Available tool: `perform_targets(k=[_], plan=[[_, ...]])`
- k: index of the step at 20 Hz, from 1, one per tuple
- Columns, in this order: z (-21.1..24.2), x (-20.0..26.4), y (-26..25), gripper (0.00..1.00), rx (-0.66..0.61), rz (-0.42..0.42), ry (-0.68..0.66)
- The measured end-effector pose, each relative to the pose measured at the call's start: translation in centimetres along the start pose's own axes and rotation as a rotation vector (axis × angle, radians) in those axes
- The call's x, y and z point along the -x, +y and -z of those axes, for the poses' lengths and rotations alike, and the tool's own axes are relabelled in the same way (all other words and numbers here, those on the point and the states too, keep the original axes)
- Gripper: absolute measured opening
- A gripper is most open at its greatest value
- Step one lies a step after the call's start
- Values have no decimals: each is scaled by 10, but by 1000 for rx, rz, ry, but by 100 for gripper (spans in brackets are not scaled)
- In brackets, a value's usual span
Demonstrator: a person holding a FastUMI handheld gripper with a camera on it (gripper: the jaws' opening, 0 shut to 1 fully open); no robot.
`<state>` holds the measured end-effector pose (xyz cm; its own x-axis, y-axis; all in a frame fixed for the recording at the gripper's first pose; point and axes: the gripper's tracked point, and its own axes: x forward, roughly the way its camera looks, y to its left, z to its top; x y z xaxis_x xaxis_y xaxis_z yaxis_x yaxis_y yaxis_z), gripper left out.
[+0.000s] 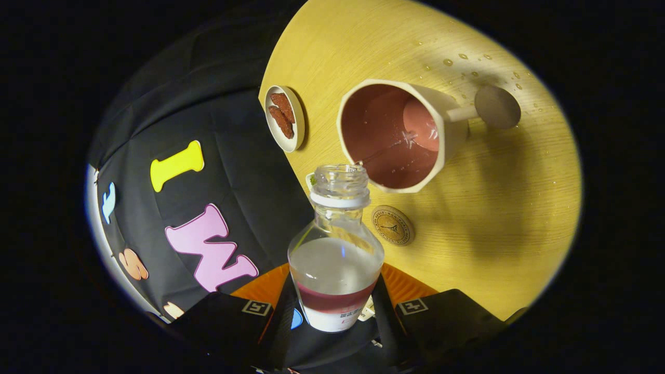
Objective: Take the bottle from table, then pour the juice into the cup, finally place the bottle on the coaster
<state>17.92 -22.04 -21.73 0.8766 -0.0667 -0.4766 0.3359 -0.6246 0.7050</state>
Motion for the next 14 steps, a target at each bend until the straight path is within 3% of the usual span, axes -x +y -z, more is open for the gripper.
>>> perform_targets(k=[14], plan=[[-1, 2, 0, 73, -136, 1, -4]])
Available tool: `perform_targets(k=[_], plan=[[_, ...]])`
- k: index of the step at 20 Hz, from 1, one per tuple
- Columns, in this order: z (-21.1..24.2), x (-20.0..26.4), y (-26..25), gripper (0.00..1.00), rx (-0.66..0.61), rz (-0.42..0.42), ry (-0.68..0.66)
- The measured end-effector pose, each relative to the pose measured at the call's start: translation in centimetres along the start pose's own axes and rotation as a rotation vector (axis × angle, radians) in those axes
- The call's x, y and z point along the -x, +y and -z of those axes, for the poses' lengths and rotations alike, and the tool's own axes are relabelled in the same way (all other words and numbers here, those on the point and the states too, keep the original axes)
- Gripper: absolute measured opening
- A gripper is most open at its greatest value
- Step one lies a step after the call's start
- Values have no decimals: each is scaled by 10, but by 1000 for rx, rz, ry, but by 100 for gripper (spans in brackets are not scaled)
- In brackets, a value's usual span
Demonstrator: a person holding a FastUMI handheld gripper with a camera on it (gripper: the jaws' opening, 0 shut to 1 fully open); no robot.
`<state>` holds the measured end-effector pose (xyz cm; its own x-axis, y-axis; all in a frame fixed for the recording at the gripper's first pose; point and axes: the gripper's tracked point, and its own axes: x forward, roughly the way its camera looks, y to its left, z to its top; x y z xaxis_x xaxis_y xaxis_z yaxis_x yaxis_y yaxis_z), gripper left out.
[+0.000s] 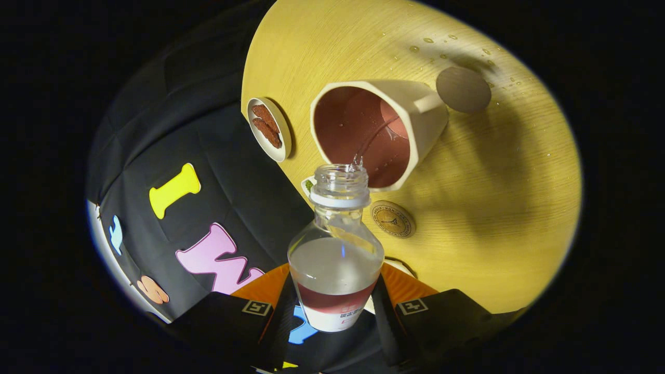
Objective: Take the bottle from table, then pour the juice into the cup, finally place the bottle on the coaster
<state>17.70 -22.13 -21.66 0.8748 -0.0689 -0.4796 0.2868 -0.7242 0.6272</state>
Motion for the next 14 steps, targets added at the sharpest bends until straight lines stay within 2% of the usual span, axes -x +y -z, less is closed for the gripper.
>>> perform_targets(k=[14], plan=[[7, -4, 18, 73, -158, -18, 21]])
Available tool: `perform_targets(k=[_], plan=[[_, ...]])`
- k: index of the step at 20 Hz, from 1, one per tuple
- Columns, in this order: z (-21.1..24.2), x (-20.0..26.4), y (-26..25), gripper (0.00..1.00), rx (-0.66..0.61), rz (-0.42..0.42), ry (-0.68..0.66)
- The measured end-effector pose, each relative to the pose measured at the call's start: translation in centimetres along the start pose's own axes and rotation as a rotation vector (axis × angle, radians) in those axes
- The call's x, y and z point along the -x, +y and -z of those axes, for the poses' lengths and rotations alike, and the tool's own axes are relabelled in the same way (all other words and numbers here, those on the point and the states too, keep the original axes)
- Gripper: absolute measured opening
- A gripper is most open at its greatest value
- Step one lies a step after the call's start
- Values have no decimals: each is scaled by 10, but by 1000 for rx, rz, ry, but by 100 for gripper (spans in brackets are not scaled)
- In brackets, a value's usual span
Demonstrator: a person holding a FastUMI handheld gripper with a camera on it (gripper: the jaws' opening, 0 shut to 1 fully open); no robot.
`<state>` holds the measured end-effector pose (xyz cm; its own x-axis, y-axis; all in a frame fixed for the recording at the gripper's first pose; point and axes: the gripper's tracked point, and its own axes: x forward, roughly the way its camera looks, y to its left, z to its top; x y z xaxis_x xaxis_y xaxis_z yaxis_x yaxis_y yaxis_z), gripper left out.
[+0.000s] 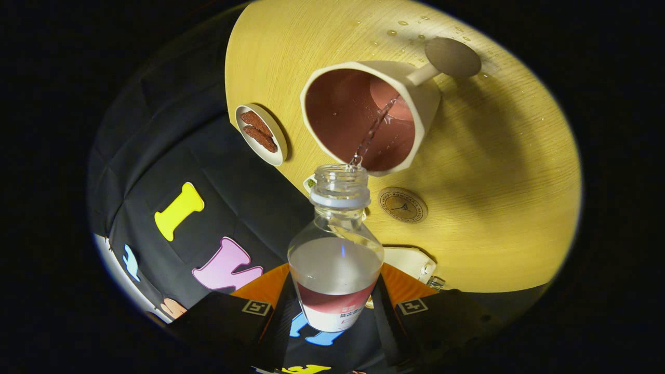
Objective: Take the bottle from table, then pour the juice into the cup, finally place the bottle on the coaster
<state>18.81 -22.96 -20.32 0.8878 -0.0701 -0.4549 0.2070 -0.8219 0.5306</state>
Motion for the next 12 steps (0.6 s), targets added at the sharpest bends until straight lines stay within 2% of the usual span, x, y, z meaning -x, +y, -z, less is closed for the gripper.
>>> perform_targets(k=[12], plan=[[0, 8, 8, 73, -83, -10, 49]])
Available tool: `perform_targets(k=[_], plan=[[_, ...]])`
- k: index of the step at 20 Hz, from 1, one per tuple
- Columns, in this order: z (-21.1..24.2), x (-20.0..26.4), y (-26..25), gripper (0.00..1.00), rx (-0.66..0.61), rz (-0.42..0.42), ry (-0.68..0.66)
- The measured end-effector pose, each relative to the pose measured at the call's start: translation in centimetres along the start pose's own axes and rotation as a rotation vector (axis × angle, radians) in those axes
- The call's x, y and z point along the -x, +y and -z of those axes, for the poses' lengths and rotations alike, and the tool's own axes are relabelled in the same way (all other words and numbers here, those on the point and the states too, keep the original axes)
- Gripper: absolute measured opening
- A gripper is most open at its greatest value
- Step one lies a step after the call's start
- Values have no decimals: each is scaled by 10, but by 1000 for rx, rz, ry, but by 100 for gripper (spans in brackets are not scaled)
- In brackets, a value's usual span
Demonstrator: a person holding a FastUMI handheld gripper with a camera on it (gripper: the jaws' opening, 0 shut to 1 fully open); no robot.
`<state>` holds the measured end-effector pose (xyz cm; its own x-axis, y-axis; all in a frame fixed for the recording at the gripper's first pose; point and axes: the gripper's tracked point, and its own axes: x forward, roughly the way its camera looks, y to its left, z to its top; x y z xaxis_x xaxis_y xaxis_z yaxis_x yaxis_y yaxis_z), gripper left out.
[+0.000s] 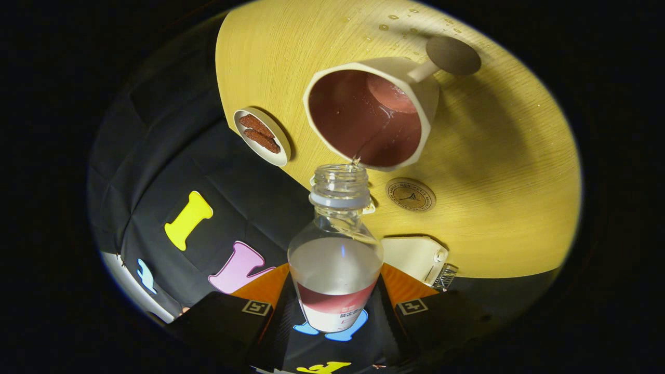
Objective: Take the bottle from table, then pour the juice into the cup, finally place the bottle on the coaster
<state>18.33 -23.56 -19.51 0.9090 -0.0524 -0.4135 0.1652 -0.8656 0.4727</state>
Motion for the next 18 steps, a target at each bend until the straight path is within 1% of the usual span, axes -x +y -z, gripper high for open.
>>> perform_targets(k=[4, 8, 11, 18], plan=[[2, 4, 9, 73, -46, -12, 7], [7, 5, 12, 73, -68, 13, 14], [10, 5, 18, 73, -118, 12, 19], [13, 6, 25, 73, -173, 24, 26]])
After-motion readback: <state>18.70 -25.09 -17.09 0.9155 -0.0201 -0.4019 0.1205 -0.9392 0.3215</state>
